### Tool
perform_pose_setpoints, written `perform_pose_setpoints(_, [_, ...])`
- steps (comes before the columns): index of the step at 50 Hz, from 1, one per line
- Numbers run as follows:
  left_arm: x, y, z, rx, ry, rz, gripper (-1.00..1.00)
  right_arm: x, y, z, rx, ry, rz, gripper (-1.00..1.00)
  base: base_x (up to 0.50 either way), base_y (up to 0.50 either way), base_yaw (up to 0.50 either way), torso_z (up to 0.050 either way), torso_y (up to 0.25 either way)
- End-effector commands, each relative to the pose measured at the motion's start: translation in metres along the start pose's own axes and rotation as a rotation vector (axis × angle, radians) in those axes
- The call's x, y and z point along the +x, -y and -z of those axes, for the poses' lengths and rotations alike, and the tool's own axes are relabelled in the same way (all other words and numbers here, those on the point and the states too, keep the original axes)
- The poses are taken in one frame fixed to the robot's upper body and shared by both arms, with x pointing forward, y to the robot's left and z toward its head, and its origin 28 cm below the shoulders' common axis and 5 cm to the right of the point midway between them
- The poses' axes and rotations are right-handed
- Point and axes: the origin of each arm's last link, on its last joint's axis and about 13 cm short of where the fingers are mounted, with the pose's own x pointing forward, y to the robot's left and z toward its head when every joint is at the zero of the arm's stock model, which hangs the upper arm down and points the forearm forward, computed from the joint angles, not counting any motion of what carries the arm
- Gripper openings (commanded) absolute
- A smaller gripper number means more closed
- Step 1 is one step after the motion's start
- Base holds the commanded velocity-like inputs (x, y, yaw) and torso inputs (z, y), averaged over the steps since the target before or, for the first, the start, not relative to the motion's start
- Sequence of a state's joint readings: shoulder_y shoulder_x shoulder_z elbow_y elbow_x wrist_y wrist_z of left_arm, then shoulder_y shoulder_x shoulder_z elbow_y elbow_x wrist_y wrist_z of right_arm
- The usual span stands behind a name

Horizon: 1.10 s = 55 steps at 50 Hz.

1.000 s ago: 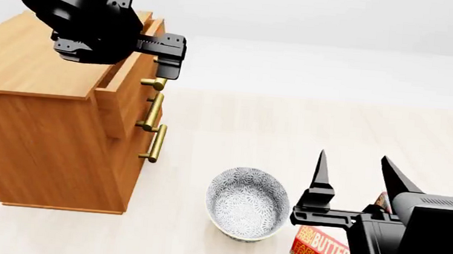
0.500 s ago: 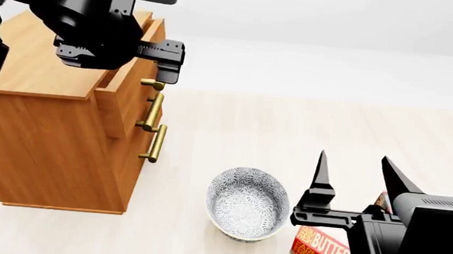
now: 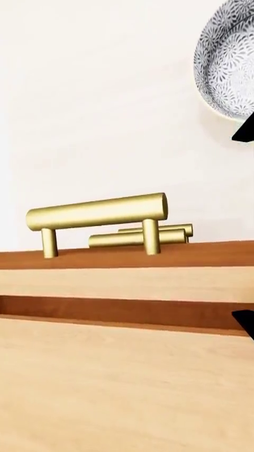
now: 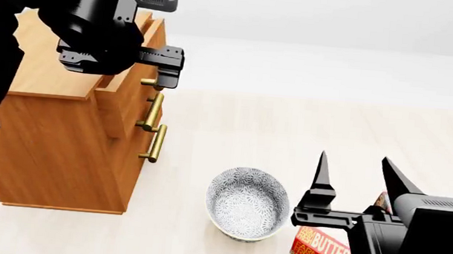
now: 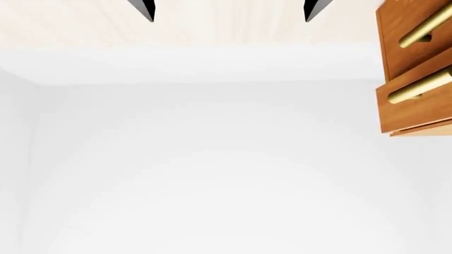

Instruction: Put the butter at the back in the top drawer of the cabinet and close it.

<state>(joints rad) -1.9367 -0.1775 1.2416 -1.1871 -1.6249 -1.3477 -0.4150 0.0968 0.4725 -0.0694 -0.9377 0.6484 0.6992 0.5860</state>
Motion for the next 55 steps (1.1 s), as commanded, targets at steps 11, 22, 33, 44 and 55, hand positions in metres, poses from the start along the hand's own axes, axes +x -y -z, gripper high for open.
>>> perform_pose_setpoints(11, [0.009,-0.002,0.000,-0.012,-0.020,-0.020,1.00,0.000,0.000,0.001,0.001,-0.001,0.000,1.00,0.00,0.00,0.00,0.000,0.000])
perform_pose_setpoints(22, [0.013,-0.003,0.001,-0.019,-0.030,-0.024,1.00,0.000,0.000,0.000,0.000,-0.002,-0.001,1.00,0.00,0.00,0.00,0.000,0.000])
perform_pose_setpoints(33, [0.016,-0.004,0.003,-0.020,-0.040,-0.031,1.00,-0.001,0.000,0.000,0.001,-0.001,-0.001,1.00,0.00,0.00,0.00,0.000,0.000])
perform_pose_setpoints(44, [0.018,-0.004,0.005,-0.028,-0.049,-0.058,1.00,-0.001,0.000,0.000,0.002,-0.002,-0.002,1.00,0.00,0.00,0.00,0.000,0.000])
perform_pose_setpoints(55, [0.023,-0.004,0.008,-0.045,-0.071,-0.031,1.00,-0.001,0.000,0.001,0.003,-0.003,-0.001,1.00,0.00,0.00,0.00,0.000,0.000])
